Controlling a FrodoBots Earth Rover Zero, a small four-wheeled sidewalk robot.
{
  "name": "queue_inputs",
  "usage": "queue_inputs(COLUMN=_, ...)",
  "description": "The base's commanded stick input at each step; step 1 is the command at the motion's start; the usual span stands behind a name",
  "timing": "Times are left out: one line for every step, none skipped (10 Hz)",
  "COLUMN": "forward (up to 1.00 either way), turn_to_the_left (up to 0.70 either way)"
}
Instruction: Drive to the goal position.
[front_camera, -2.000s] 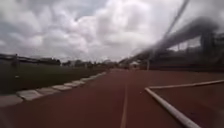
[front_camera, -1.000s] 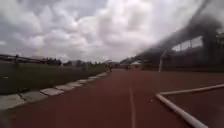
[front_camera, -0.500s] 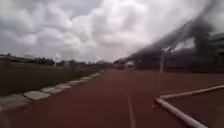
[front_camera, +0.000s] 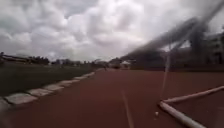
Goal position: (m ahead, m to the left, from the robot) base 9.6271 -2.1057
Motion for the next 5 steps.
queue_inputs(forward=0.70, turn_to_the_left=0.00)
queue_inputs(forward=0.70, turn_to_the_left=0.00)
queue_inputs(forward=0.70, turn_to_the_left=0.00)
queue_inputs(forward=0.70, turn_to_the_left=0.00)
queue_inputs(forward=0.70, turn_to_the_left=0.00)
